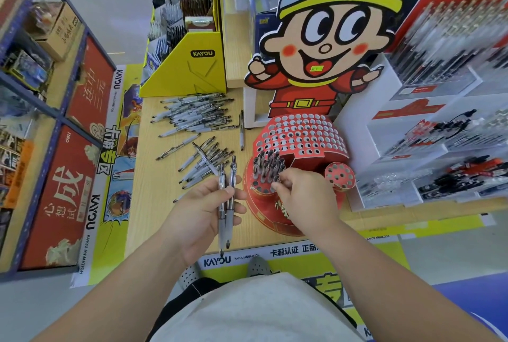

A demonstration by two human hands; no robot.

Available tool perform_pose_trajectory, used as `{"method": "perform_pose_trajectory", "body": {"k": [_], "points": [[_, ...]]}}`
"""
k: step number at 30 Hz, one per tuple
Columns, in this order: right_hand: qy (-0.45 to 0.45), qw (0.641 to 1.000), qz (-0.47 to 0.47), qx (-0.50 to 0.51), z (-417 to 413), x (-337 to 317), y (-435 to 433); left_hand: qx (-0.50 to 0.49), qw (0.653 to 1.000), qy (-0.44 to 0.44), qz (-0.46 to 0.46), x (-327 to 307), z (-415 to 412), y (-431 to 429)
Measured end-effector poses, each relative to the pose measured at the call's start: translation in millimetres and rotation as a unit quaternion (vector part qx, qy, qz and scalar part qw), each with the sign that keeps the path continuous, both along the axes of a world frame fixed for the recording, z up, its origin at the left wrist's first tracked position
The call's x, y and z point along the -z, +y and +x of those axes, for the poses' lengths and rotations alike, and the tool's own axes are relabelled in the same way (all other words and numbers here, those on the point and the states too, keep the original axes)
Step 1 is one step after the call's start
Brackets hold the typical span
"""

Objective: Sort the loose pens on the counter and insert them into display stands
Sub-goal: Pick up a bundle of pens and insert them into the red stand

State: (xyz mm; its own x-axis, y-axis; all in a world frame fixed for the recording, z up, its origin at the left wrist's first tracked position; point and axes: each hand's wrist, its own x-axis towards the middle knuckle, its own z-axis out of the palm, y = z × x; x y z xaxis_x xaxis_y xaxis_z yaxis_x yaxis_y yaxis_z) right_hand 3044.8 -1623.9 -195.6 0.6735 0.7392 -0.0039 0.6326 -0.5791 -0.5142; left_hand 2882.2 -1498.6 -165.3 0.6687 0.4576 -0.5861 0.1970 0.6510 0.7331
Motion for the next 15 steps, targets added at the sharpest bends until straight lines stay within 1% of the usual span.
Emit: {"method": "perform_pose_trajectory", "body": {"k": [4, 7, 10, 11, 12, 14, 15], "points": [[0.010, 1.000, -0.003, 0.002, 0.4, 0.3, -1.1, 0.002, 1.000, 0.002, -0.002, -2.1, -1.5, -2.7], [0.039, 0.999, -0.012, 0.015, -0.6, -5.0, -4.5, 0.007, 1.000, 0.009, 0.000, -7.4, -1.6, -5.5], [0.062, 0.997, 0.033, 0.044, -4.3, -21.1, -8.4, 0.021, 0.999, 0.019, 0.017, -13.2, -1.5, -5.2], [0.099, 0.992, 0.063, 0.054, -5.3, -29.4, -8.7, 0.028, 0.999, 0.018, 0.022, -15.1, -1.1, -5.1], [0.166, 0.980, 0.097, 0.060, -5.7, -38.4, -8.3, 0.036, 0.999, 0.013, 0.026, -16.6, -0.2, -5.2], [0.335, 0.929, 0.148, 0.048, -6.2, -54.3, -6.1, 0.060, 0.998, -0.004, 0.029, -20.5, 2.5, -6.6], [0.385, 0.909, 0.158, 0.033, -6.2, -59.0, -5.9, 0.075, 0.997, -0.014, 0.030, -22.5, 4.1, -8.1]]}}
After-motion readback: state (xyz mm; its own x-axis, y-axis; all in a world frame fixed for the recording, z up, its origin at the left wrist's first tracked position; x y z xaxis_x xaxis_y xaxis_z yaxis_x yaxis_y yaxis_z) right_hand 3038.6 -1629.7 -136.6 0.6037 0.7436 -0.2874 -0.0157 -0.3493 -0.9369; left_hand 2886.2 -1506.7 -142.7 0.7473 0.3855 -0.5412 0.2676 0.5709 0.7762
